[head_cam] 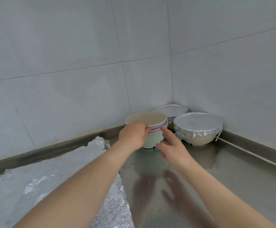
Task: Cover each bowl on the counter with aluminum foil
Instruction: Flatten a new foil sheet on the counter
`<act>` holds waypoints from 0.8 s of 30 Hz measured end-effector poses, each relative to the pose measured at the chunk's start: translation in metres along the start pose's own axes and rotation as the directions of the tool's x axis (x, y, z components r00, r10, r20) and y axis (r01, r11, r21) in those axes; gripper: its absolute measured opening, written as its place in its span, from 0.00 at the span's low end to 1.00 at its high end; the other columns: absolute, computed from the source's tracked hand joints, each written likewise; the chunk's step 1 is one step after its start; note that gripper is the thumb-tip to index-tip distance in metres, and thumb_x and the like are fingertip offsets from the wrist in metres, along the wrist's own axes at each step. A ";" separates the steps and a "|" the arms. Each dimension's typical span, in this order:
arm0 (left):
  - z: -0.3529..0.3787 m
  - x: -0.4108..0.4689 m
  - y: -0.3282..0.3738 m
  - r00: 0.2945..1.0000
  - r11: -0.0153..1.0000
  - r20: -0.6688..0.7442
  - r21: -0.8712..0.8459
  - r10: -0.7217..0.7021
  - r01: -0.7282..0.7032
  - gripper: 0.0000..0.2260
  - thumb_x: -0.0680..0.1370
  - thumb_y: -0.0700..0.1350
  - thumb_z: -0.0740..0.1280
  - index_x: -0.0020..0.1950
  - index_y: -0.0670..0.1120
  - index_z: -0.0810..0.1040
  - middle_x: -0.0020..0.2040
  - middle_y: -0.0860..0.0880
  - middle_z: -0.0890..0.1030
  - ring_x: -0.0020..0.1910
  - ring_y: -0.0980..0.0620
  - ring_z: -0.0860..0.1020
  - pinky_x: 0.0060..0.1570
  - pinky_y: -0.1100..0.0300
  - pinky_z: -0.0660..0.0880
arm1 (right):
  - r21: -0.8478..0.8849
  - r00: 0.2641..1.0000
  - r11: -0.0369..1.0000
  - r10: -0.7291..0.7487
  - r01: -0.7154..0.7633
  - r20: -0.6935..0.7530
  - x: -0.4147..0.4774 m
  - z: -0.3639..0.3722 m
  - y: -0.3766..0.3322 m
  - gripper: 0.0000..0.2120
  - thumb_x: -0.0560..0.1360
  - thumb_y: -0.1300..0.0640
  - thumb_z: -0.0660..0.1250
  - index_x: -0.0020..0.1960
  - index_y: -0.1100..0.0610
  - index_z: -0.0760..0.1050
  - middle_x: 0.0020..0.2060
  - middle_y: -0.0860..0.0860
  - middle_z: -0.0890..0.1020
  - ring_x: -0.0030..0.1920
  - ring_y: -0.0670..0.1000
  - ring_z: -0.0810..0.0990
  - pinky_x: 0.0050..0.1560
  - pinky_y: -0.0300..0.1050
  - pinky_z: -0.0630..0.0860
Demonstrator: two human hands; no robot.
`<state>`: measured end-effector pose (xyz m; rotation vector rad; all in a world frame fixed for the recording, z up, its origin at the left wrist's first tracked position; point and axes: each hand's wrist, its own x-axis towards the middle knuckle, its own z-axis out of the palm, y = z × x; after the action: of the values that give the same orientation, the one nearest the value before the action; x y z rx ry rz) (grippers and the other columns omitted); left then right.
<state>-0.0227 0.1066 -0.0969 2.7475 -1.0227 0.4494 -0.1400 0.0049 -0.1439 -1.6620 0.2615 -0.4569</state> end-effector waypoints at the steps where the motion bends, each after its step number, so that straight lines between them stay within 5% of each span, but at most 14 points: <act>1: -0.001 0.003 0.000 1.000 1.000 0.009 -0.014 -0.005 0.005 0.13 0.81 0.52 0.58 0.48 0.47 0.79 0.47 0.45 0.80 0.48 0.42 0.78 0.43 0.54 0.73 | 0.032 1.000 0.999 0.019 -0.019 0.014 0.005 0.001 -0.004 0.29 0.76 0.62 0.65 0.74 0.44 0.63 0.60 0.48 0.74 0.58 0.45 0.75 0.63 0.49 0.73; 4: -0.005 0.012 -0.003 1.000 0.996 -0.025 -0.089 -0.011 0.009 0.13 0.80 0.48 0.62 0.38 0.45 0.76 0.36 0.46 0.77 0.40 0.44 0.76 0.35 0.56 0.66 | 0.039 0.999 0.999 0.022 -0.023 0.042 0.021 0.002 -0.005 0.30 0.77 0.59 0.64 0.76 0.48 0.60 0.53 0.48 0.71 0.54 0.45 0.72 0.68 0.50 0.70; 8: -0.014 0.011 -0.004 0.967 0.969 -0.236 -0.243 -0.095 0.036 0.13 0.80 0.47 0.63 0.37 0.45 0.78 0.33 0.49 0.77 0.38 0.45 0.74 0.34 0.55 0.63 | 0.020 0.998 0.999 0.027 -0.028 0.052 0.024 0.005 -0.003 0.27 0.79 0.55 0.63 0.76 0.50 0.61 0.56 0.46 0.69 0.49 0.43 0.71 0.65 0.45 0.70; 11: -0.026 0.001 -0.001 0.875 0.955 -0.480 -0.285 -0.071 -0.079 0.12 0.80 0.47 0.63 0.42 0.43 0.81 0.35 0.47 0.80 0.38 0.44 0.77 0.38 0.54 0.68 | 0.213 0.989 0.970 0.099 -0.121 0.112 0.013 -0.001 -0.019 0.12 0.80 0.44 0.61 0.63 0.41 0.71 0.59 0.40 0.74 0.52 0.39 0.74 0.65 0.54 0.72; 15: -0.048 -0.040 0.009 0.723 0.919 -0.658 -0.121 0.209 -0.375 0.06 0.77 0.44 0.66 0.45 0.44 0.82 0.39 0.50 0.80 0.38 0.51 0.76 0.38 0.59 0.70 | 0.425 0.969 0.885 0.098 -0.189 0.226 -0.007 -0.034 -0.048 0.36 0.64 0.24 0.60 0.66 0.42 0.71 0.63 0.41 0.76 0.63 0.50 0.76 0.61 0.59 0.74; 17: -0.056 -0.077 0.016 0.711 0.872 -0.607 -0.058 0.356 -0.486 0.06 0.78 0.42 0.66 0.47 0.43 0.82 0.42 0.50 0.81 0.40 0.50 0.78 0.40 0.58 0.73 | 0.432 0.978 0.885 0.104 -0.174 0.182 -0.030 -0.045 -0.063 0.33 0.66 0.28 0.64 0.65 0.45 0.74 0.58 0.46 0.81 0.58 0.54 0.81 0.57 0.58 0.77; 20: -0.059 -0.135 0.024 0.733 0.810 -0.510 -0.113 0.450 -0.576 0.10 0.79 0.46 0.64 0.52 0.44 0.82 0.49 0.51 0.83 0.48 0.52 0.81 0.47 0.59 0.76 | 0.364 0.984 0.917 0.177 -0.164 -0.003 -0.065 -0.046 -0.070 0.15 0.77 0.56 0.66 0.63 0.55 0.73 0.52 0.58 0.83 0.50 0.62 0.84 0.47 0.54 0.82; 21: -0.060 -0.148 0.024 0.773 0.798 -0.465 -0.203 0.431 -0.567 0.10 0.78 0.45 0.66 0.58 0.47 0.81 0.56 0.53 0.82 0.53 0.55 0.80 0.53 0.60 0.76 | 0.344 0.979 0.920 0.203 -0.186 -0.014 -0.073 -0.047 -0.068 0.15 0.76 0.62 0.62 0.63 0.57 0.72 0.52 0.61 0.82 0.48 0.63 0.84 0.41 0.51 0.83; 24: -0.071 -0.203 0.015 0.927 0.797 -0.240 -0.476 0.290 -0.372 0.33 0.74 0.37 0.70 0.71 0.65 0.64 0.71 0.65 0.65 0.61 0.60 0.74 0.58 0.66 0.73 | 0.298 0.954 0.912 0.299 -0.282 -0.015 -0.109 -0.049 -0.058 0.17 0.75 0.67 0.56 0.63 0.62 0.68 0.54 0.67 0.78 0.43 0.66 0.82 0.36 0.52 0.83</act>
<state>-0.1938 0.2374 -0.0976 2.0321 -1.3599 0.3614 -0.2645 0.0162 -0.0978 -1.2938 0.4571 -0.3027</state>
